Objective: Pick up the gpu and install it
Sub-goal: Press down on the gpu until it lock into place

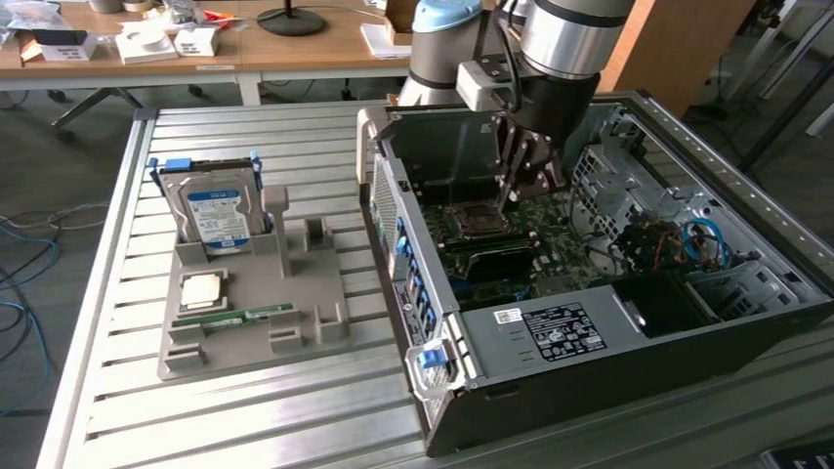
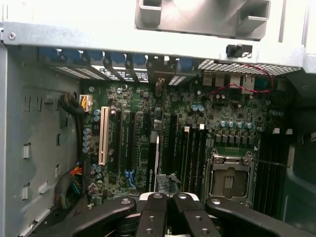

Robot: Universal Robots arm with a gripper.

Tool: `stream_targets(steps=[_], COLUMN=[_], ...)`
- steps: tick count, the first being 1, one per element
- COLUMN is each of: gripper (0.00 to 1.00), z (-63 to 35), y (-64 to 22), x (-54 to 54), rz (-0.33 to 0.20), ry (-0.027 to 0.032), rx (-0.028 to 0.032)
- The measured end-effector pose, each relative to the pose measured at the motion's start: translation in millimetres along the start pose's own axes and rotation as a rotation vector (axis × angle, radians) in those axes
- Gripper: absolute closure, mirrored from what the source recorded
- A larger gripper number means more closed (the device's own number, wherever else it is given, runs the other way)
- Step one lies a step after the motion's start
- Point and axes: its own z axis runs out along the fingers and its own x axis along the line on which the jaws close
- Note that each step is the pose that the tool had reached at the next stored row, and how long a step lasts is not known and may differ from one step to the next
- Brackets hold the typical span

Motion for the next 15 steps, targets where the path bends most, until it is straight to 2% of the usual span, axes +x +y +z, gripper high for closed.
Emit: stream_targets(steps=[15], gripper=[0.89], z=[0.0], y=[-3.5], x=[0.1], rz=[0.000], ry=[0.0000], rx=[0.0000])
